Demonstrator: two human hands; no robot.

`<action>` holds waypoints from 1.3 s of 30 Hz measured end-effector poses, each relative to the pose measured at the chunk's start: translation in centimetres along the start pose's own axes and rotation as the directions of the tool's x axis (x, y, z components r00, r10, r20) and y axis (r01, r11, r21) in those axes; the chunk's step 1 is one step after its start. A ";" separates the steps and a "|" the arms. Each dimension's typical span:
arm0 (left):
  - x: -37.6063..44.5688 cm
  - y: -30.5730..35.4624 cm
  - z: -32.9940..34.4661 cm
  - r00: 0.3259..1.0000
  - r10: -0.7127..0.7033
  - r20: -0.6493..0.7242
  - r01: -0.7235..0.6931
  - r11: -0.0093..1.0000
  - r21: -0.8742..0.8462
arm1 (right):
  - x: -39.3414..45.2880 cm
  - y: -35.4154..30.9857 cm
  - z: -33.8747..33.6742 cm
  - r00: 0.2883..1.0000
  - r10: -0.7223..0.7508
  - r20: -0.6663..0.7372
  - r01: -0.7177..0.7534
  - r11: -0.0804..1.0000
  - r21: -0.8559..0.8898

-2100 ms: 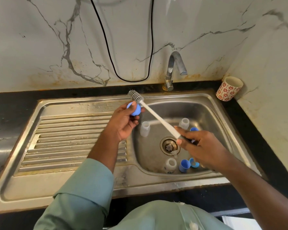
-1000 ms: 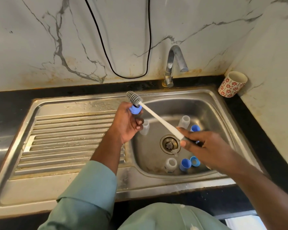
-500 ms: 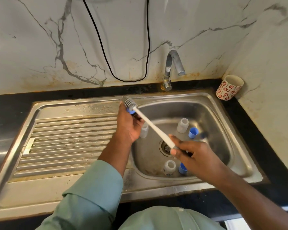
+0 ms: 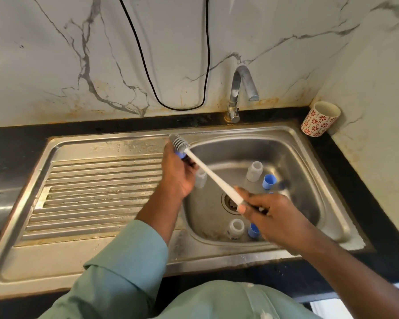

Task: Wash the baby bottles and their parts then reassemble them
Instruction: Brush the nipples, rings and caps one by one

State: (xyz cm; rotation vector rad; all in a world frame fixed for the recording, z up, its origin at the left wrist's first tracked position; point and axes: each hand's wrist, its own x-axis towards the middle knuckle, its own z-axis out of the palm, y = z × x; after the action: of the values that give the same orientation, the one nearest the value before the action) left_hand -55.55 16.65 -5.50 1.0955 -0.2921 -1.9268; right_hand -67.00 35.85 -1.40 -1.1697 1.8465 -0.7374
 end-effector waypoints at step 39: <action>1.2 -0.4 0.5 0.999 0.024 -0.029 -0.025 0.999 -0.026 | -1.7 0.4 0.5 0.994 -0.054 -0.100 0.041 0.992 -0.122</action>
State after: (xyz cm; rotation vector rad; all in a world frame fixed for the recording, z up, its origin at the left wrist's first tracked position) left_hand -56.39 15.82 -6.15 1.0963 -0.2623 -1.8865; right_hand -66.33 37.51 -1.41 -1.2774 1.9779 -0.7341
